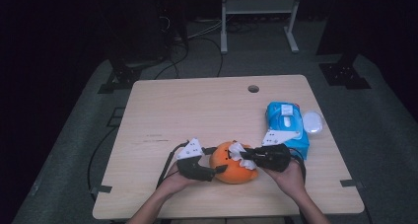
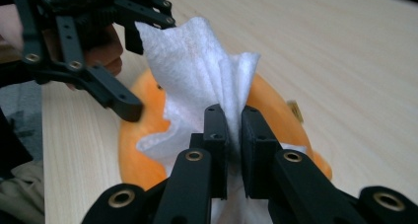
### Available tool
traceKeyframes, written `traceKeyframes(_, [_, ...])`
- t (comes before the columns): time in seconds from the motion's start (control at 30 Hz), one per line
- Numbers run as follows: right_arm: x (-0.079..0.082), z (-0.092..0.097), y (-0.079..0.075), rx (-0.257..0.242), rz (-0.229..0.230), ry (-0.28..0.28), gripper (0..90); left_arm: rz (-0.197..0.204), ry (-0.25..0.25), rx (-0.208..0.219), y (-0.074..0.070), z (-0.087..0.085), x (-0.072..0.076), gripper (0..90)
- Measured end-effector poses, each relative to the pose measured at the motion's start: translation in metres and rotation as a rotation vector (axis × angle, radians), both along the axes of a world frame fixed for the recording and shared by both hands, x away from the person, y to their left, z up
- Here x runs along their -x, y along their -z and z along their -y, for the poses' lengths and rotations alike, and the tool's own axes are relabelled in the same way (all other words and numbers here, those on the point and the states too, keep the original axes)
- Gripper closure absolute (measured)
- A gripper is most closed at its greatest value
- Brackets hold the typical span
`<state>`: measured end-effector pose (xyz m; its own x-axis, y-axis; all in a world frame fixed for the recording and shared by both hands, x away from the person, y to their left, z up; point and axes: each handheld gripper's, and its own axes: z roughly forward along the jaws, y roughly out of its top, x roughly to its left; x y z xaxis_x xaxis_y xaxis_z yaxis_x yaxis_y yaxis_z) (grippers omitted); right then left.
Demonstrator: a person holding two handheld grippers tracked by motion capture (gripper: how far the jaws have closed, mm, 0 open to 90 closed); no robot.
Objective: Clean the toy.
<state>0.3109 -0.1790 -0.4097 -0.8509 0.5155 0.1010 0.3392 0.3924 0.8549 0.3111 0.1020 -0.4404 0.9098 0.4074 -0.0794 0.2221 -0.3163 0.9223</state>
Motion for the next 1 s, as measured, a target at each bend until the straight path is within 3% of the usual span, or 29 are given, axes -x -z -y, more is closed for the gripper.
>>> traceKeyframes(0.07, [0.003, -0.002, -0.004, -0.002, 0.017, -0.004, 82.0, 0.010, 0.001, 0.004, -0.002, 0.001, 0.001, 33.5])
traceKeyframes(0.1, [0.008, -0.010, -0.012, -0.058, 0.025, -0.046, 82.0, 0.037, 0.013, 0.007, -0.004, 0.007, 0.004, 34.1])
traceKeyframes(0.2, [0.013, -0.020, -0.015, -0.041, 0.043, -0.073, 82.0, 0.063, 0.027, -0.002, -0.005, 0.012, 0.007, 34.1])
traceKeyframes(0.23, [0.014, -0.027, -0.014, 0.001, 0.061, -0.086, 82.1, 0.067, 0.027, -0.011, -0.005, 0.012, 0.008, 33.0])
traceKeyframes(0.3, [0.011, -0.025, -0.010, -0.015, 0.038, -0.084, 82.2, 0.044, 0.011, -0.004, -0.003, 0.009, 0.005, 27.4])
traceKeyframes(0.4, [0.009, -0.020, -0.008, 0.003, 0.035, -0.066, 82.3, 0.011, -0.021, 0.006, -0.001, 0.007, 0.001, 12.8])
traceKeyframes(0.43, [0.008, -0.017, -0.006, -0.001, 0.029, -0.057, 82.3, -0.019, -0.027, 0.018, 0.001, 0.006, -0.002, 12.8])
traceKeyframes(0.47, [0.006, -0.012, -0.006, -0.016, 0.013, -0.042, 82.3, -0.026, -0.024, 0.026, 0.002, 0.006, -0.002, 17.8])
traceKeyframes(0.57, [0.007, -0.012, -0.009, -0.033, 0.014, -0.041, 82.3, 0.007, -0.011, 0.015, 0.001, 0.009, 0.001, 26.6])
traceKeyframes(0.63, [0.011, -0.017, -0.012, -0.052, 0.015, -0.069, 82.2, 0.051, 0.004, 0.008, -0.003, 0.014, 0.006, 29.0])
traceKeyframes(0.67, [0.011, -0.017, -0.012, -0.052, 0.015, -0.069, 82.2, 0.051, 0.004, 0.008, -0.003, 0.014, 0.006, 29.2])
traceKeyframes(0.7, [0.017, -0.027, -0.015, -0.035, 0.033, -0.100, 82.2, 0.079, 0.017, -0.010, -0.004, 0.017, 0.010, 29.9])
traceKeyframes(0.8, [0.018, -0.030, -0.016, -0.011, 0.048, -0.107, 82.3, 0.082, 0.022, -0.012, -0.004, 0.016, 0.010, 31.4])
traceKeyframes(0.87, [0.011, -0.023, -0.015, -0.026, 0.035, -0.076, 82.3, 0.084, 0.028, -0.020, -0.003, 0.015, 0.011, 31.5])
traceKeyframes(1.0, [0.005, -0.008, -0.013, -0.009, 0.036, -0.014, 82.3, 0.083, 0.030, -0.016, -0.002, 0.014, 0.011, 31.3])
